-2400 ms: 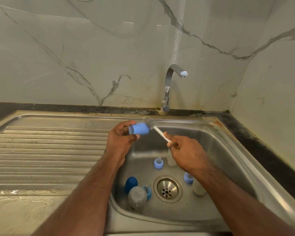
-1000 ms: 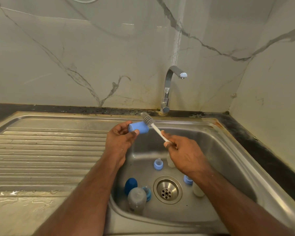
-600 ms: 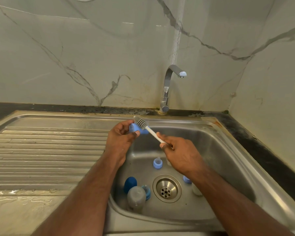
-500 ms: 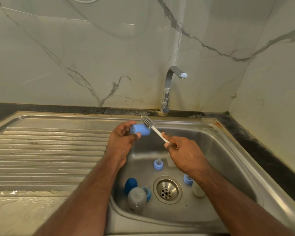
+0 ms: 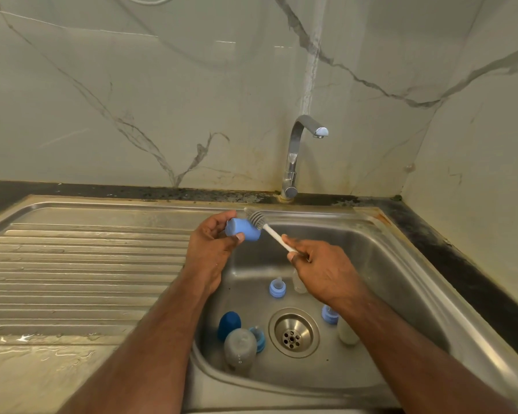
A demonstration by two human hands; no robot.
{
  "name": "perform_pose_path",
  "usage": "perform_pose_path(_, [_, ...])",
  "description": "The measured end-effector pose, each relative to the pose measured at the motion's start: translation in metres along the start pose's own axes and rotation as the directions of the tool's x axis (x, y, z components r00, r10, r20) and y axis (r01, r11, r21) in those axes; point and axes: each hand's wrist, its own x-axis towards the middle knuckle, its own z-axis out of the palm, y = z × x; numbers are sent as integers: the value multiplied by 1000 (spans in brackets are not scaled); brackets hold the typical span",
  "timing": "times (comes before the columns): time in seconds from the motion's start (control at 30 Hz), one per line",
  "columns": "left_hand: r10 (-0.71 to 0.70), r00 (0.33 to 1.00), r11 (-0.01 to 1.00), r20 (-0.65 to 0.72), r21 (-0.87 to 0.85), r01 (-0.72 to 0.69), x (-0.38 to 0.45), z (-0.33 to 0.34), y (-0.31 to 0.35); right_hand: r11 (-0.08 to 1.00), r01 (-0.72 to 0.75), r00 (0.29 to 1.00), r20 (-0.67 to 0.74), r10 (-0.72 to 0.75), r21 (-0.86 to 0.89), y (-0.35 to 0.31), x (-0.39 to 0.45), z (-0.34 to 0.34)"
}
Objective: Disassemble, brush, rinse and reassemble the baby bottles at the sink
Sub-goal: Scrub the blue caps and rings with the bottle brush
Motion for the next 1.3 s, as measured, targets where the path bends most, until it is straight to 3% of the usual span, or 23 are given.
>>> perform_pose_path(0.17, [10,999,1000,-33,24,-9,2,0,0,997,53,998,27,-54,57,-4,-7,4])
perform_pose_path(0.3, [-31,999,999,-29,-40,30,2,-1,0,1000,-13,1000,-12,13,14,5,1,-2])
perform_pose_path(0.43, [0,999,1000,-32,15,1,4,0,-1,996,46,998,27,-48,75,-3,-7,4])
perform_pose_path(0.63, [-6,1000,1000,-3,6,6,2,1,-2,999,13,1000,11,-13,43,-1,-2,0])
perform_pose_path(0.87, [-69,998,986,1,-149,68,-3,2,4,1000,-9,999,-33,10,26,2,0,-2])
perform_pose_path(0.97, [-144,990,940,5,-311,138,-6,3,10,996,69,997,-18,-68,61,-5,-11,3])
perform_pose_path(1.1, [-249,968,896,-32,-387,218,-7,3,12,1000,24,999,-48,-24,5,-1,-4,2])
perform_pose_path(1.3, [-311,945,824,100,-467,321,-7,2,15,996,75,997,-36,-73,48,-6,-8,4])
